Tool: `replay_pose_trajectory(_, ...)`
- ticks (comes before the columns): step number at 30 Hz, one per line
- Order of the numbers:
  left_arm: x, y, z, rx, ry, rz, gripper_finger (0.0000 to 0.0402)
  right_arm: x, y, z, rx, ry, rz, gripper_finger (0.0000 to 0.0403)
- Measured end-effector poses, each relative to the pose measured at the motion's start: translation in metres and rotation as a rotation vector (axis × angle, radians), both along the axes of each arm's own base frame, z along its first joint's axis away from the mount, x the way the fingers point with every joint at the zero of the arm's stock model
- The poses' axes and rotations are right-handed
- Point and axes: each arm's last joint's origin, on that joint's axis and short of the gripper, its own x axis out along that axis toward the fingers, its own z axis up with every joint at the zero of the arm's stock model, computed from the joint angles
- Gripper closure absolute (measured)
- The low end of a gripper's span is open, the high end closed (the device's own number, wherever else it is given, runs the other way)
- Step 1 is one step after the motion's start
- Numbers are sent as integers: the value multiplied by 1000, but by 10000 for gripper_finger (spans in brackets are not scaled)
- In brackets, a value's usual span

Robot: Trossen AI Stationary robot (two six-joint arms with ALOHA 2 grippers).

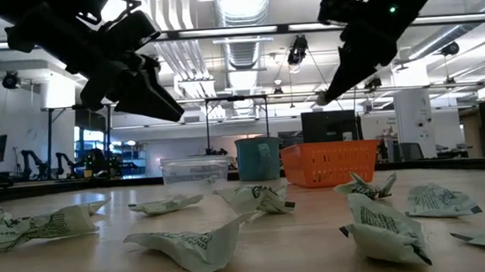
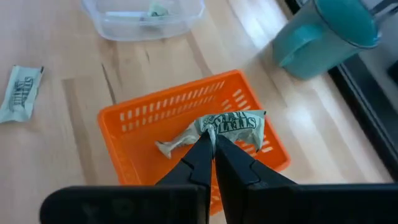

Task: Pick and place items into bin
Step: Put the stevia packet into the orange bin

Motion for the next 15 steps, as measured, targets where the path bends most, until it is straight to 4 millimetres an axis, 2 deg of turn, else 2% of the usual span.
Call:
replay_pose_trajectory(9, 0, 0, 0, 0, 0, -1, 265, 11, -20, -15, 1, 57, -43, 388)
replay_pose_trajectory(15, 0, 0, 0, -1, 1, 0, 265, 13, -21, -19, 1, 68, -32, 333)
